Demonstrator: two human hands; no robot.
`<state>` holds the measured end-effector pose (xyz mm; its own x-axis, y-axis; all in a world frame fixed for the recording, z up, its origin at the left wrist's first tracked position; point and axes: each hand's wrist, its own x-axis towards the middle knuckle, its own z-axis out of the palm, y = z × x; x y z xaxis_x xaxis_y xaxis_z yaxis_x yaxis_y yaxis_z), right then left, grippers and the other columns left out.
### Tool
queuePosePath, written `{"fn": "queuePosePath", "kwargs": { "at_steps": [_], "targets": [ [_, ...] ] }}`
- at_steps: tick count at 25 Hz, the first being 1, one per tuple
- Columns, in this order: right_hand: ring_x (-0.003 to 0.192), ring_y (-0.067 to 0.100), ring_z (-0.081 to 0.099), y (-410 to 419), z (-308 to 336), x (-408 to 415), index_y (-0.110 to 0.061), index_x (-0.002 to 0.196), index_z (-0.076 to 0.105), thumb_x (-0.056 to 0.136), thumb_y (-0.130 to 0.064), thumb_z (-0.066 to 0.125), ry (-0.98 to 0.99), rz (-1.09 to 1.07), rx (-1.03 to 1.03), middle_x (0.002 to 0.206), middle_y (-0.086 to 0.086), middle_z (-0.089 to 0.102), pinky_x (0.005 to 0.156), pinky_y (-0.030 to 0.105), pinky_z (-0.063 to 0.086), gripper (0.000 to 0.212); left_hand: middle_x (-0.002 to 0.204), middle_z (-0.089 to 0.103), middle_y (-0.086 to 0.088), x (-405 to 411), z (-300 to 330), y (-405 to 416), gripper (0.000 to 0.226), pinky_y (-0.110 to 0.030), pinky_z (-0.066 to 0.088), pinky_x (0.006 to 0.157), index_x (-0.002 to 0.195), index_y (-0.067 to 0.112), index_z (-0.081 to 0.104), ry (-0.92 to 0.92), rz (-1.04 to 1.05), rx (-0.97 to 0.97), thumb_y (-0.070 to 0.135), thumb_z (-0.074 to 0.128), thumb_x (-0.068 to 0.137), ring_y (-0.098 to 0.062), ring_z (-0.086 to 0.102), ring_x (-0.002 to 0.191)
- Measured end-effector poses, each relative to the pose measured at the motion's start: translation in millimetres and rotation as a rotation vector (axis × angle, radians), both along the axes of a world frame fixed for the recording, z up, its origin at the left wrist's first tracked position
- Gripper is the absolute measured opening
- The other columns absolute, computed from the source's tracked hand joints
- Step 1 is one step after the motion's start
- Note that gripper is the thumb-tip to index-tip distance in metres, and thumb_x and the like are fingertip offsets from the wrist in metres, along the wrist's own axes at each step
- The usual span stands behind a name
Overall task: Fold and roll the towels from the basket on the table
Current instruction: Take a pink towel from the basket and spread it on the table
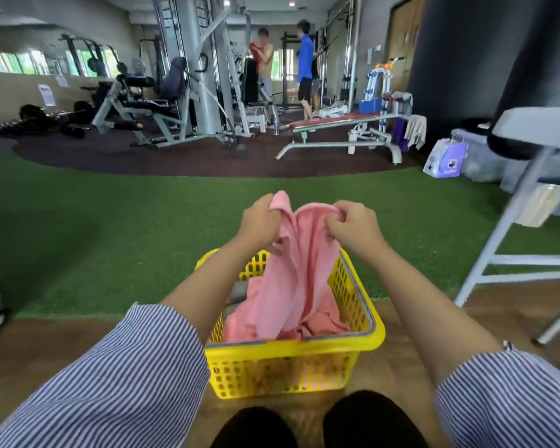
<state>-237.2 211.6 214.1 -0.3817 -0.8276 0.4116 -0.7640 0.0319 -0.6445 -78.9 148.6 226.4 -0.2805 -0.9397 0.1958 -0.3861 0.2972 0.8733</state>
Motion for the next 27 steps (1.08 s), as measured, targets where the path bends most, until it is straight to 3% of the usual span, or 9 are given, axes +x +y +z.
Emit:
{"fn": "queuePosePath", "kwargs": {
  "at_steps": [1,3,7,10,17,21,23,25,27],
  "targets": [
    [0.074,0.033,0.061,6.1,-11.4,0.0,-0.005,0.065,0.056,0.077,-0.010,0.053,0.040,0.032,0.012,0.067,0.017,0.064,0.066,0.032,0.046,0.013,0.107,0.054,-0.014,-4.3,-16.2,6.9,0.025,-0.054,0.055,0.052,0.109,0.013,0.058,0.034,-0.025,0.101,0.019,0.037,0.096,-0.038,0.062,0.090],
    [0.072,0.032,0.055,11.6,-25.0,-7.0,-0.009,0.076,0.065,0.079,-0.005,0.053,0.131,0.063,-0.005,0.070,0.014,0.057,0.059,0.029,0.028,0.013,0.104,0.054,-0.014,-20.3,-32.2,12.1,0.024,-0.059,0.054,0.049,0.103,0.015,0.058,0.043,-0.060,0.142,0.028,0.039,0.097,-0.037,0.061,0.091],
    [0.077,0.020,0.040,-10.9,37.7,-28.8,-0.013,0.097,0.068,0.086,-0.006,0.051,0.092,0.031,-0.092,0.083,0.011,0.049,0.064,0.023,0.021,0.021,0.079,0.055,-0.004,-66.1,31.9,-5.5,0.025,-0.059,0.054,0.073,0.086,0.014,0.052,0.189,-0.073,0.081,0.034,0.040,0.096,-0.036,0.062,0.093],
    [0.076,0.021,0.041,-39.3,142.4,-39.5,-0.011,0.096,0.065,0.088,-0.008,0.048,0.141,0.016,-0.144,0.087,0.016,0.053,0.063,0.024,0.022,0.019,0.074,0.059,-0.012,-87.0,132.1,-16.8,0.035,-0.057,0.053,0.077,0.077,0.014,0.049,0.300,-0.065,0.018,0.043,0.041,0.096,-0.030,0.063,0.082],
    [0.074,0.020,0.039,-38.6,384.0,-15.7,-0.002,0.083,0.062,0.084,-0.002,0.046,0.181,0.016,-0.375,0.076,0.012,0.051,0.057,0.026,0.016,0.017,0.085,0.065,-0.005,-72.0,359.4,-17.7,0.020,-0.057,0.055,0.076,0.085,0.023,0.057,0.445,-0.066,-0.103,0.031,0.040,0.089,-0.030,0.066,0.089],
    [0.074,0.022,0.043,-3.8,514.0,-0.5,-0.004,0.088,0.064,0.087,-0.006,0.046,0.166,-0.038,-0.410,0.080,0.014,0.052,0.059,0.028,0.025,0.018,0.081,0.063,-0.004,-57.1,496.5,17.6,0.018,-0.059,0.052,0.082,0.079,0.024,0.055,0.485,-0.109,-0.110,0.018,0.038,0.077,-0.032,0.063,0.089],
    [0.075,0.024,0.045,16.6,588.6,1.7,-0.006,0.086,0.064,0.086,-0.006,0.045,0.204,-0.059,-0.452,0.082,0.014,0.054,0.060,0.025,0.025,0.019,0.089,0.062,-0.008,-55.9,572.4,45.2,0.020,-0.048,0.054,0.083,0.084,0.025,0.055,0.538,-0.155,-0.102,0.014,0.039,0.084,-0.029,0.062,0.088],
    [0.073,0.022,0.042,43.4,674.8,0.2,-0.016,0.076,0.061,0.086,-0.006,0.045,0.250,-0.136,-0.498,0.080,0.013,0.051,0.059,0.023,0.021,0.021,0.097,0.061,-0.006,-58.8,657.5,76.1,0.025,-0.035,0.052,0.073,0.096,0.028,0.053,0.604,-0.248,-0.115,0.007,0.039,0.092,-0.023,0.060,0.084],
    [0.071,0.019,0.040,70.4,758.7,-8.8,-0.028,0.066,0.048,0.084,-0.010,0.043,0.302,-0.225,-0.603,0.076,0.011,0.049,0.059,0.025,0.023,0.026,0.104,0.061,-0.008,-65.5,735.4,98.8,0.029,-0.036,0.051,0.072,0.109,0.020,0.054,0.705,-0.320,-0.194,0.001,0.039,0.093,-0.023,0.060,0.085]
  ]
}}
